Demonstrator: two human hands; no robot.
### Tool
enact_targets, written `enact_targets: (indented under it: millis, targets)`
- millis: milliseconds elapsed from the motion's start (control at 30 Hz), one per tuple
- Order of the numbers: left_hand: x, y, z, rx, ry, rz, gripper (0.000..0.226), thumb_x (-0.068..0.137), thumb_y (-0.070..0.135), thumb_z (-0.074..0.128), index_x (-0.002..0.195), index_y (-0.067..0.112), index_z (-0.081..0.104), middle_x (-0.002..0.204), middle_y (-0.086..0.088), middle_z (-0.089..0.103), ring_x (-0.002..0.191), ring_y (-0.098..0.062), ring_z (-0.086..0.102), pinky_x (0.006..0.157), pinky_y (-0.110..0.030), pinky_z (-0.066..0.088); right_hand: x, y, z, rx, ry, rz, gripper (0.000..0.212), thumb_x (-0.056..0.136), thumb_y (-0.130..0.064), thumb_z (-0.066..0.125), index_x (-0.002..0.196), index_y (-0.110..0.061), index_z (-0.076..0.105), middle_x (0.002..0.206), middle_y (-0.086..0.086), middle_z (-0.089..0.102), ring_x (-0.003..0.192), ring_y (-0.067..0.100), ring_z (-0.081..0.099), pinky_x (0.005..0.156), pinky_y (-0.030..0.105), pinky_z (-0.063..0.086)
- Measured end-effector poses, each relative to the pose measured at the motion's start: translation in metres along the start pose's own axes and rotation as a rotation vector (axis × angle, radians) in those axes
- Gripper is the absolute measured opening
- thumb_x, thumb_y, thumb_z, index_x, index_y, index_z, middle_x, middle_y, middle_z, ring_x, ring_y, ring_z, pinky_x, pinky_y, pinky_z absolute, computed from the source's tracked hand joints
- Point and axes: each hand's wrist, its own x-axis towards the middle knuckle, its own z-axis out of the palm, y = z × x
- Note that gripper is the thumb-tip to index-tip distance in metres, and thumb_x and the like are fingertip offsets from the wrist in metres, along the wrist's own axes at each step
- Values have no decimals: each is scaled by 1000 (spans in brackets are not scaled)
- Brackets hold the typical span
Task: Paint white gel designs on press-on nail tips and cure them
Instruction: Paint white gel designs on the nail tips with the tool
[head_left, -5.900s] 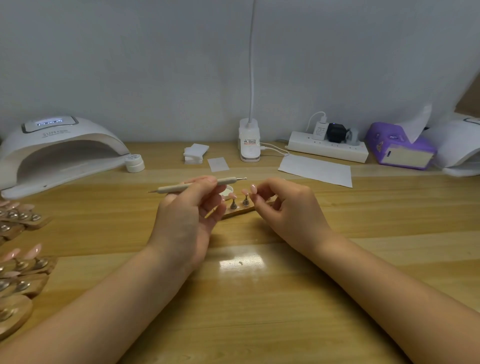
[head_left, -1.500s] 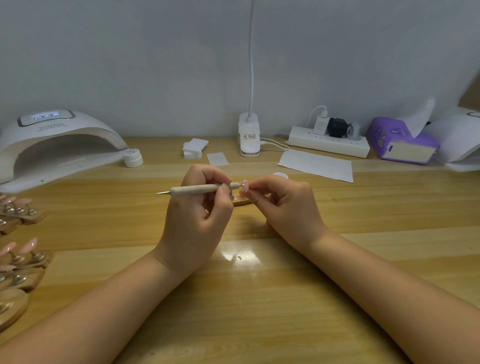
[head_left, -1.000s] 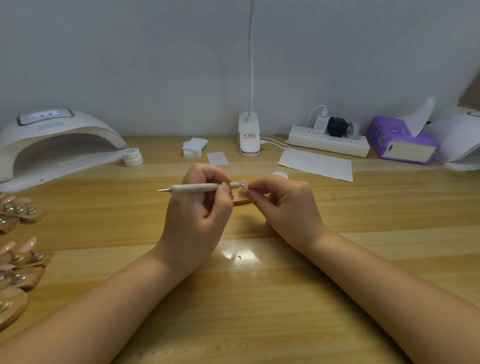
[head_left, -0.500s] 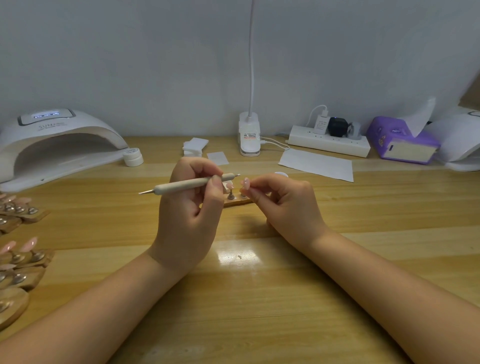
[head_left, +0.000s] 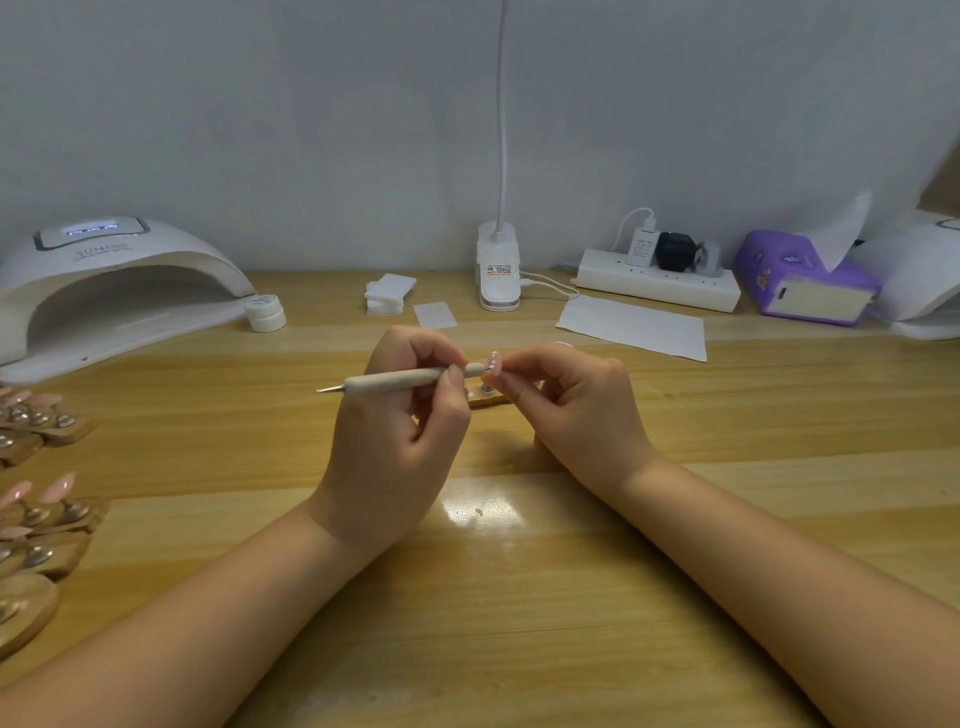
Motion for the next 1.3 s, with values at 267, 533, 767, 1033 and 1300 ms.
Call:
enact_targets:
  millis: [267,533,767,1033,1300]
  targets:
    - [0,0,0,34,-5,6,7,89,22,47,93,27,49,69,-9,55,55,-23,51,50,-43,43,0,1,1,-11,6,-14,13,86,-14,70,98,-9,74,85,-9,69,62,-13,55,58,8,43]
    - [0,0,0,38,-8,1,6,89,23,47,92,26,50,67,-10,56,55,-24,52,51,-44,43,0,1,1,-19,8,-24,13,86,-14,70,97,-9,74,84,-11,67,62,-12,55,59,10,45]
    - [0,1,0,25,1,-16,5,89,23,47,92,25,51,67,-10,55,56,-24,52,51,-44,43,0,1,1,-19,16,-27,12,87,-16,69,96,-10,74,83,-11,69,63,-10,56,59,16,48]
    - [1,-2,-2,-44,64,25,11,93,15,44,101,23,46,85,0,55,69,-1,57,64,-15,44,2,1,-3,102,37,6,11,89,-13,67,95,-6,72,79,2,72,48,12,59,48,26,50]
    - [0,-6,-3,-22,77,19,13,94,19,44,104,27,46,89,-3,54,71,-12,54,66,-26,47,1,-1,-3,141,51,-22,15,89,-13,65,98,-3,71,84,2,72,49,16,61,46,34,52]
